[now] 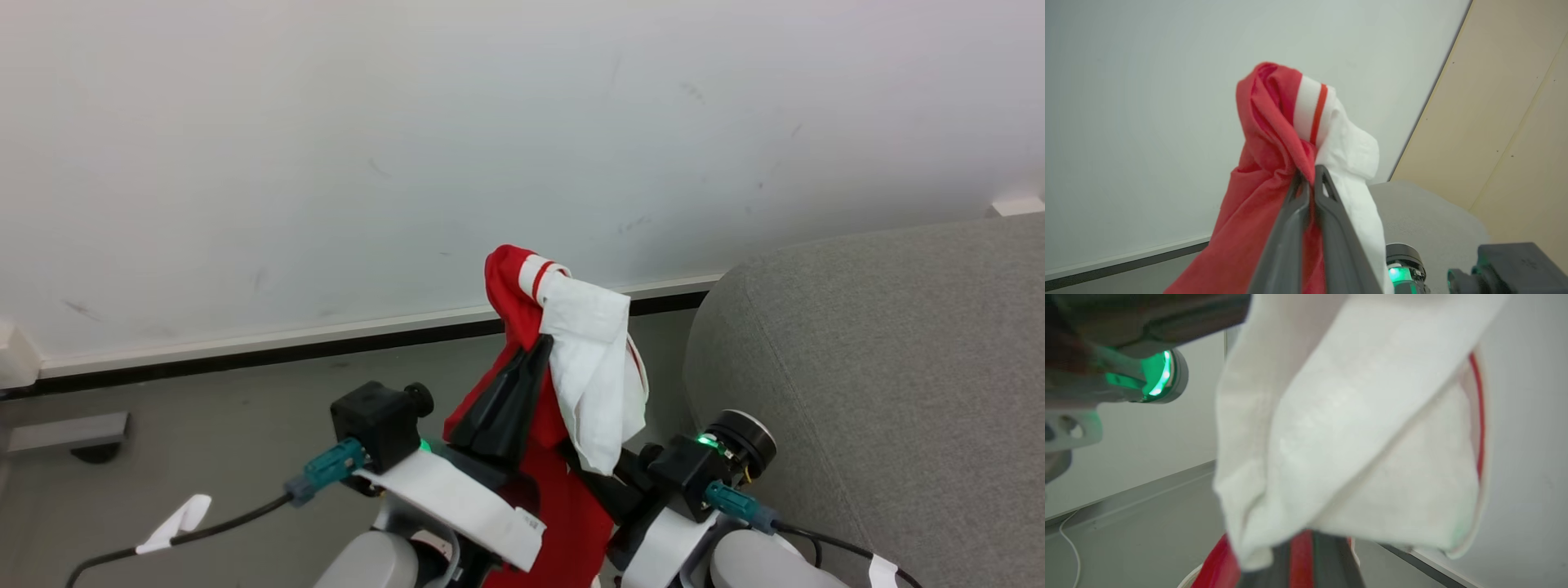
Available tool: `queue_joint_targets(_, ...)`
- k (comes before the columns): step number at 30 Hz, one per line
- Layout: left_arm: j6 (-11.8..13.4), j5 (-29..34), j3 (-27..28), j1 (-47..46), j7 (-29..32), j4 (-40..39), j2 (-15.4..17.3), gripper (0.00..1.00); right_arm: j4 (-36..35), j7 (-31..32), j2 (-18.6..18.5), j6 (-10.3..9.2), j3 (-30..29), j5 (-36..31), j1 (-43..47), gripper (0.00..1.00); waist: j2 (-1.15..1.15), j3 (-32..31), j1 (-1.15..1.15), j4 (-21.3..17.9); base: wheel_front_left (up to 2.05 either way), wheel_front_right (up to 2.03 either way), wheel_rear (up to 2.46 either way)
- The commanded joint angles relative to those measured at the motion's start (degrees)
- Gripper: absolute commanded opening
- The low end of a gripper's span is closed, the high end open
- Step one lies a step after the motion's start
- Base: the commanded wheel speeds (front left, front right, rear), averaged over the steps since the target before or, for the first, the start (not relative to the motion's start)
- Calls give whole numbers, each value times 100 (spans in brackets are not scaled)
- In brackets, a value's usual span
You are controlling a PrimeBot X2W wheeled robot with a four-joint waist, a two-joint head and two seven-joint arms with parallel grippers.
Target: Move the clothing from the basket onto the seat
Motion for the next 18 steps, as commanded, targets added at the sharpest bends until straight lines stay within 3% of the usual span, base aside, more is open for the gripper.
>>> queue_joint_targets(1,24,-9,21,39,-53,22,47,0,-50,-1,-41,-12,-32,1,98,0,0,2,0,-10,0,0,0)
queue_joint_targets(9,114,-6,93,113,-119,191,126,2,-400,-1,-221,-12,-182,65,296,0,0,-3,0,-52,0,0,0)
queue_joint_targets(11,128,-13,105,135,-122,236,136,42,-493,-1,-273,-13,-225,96,327,0,0,2,0,-64,0,0,0)
queue_joint_targets(12,127,-19,105,150,-134,255,140,85,-552,-1,-299,-13,-249,94,352,0,0,3,0,-69,0,0,0)
queue_joint_targets(13,134,-24,105,171,-145,276,148,100,-597,-1,-319,-12,-258,91,384,0,0,1,0,-73,0,0,0)
queue_joint_targets(18,162,-19,101,303,-208,370,199,100,-793,-1,-440,-12,-370,105,439,0,0,-13,0,-85,0,0,0)
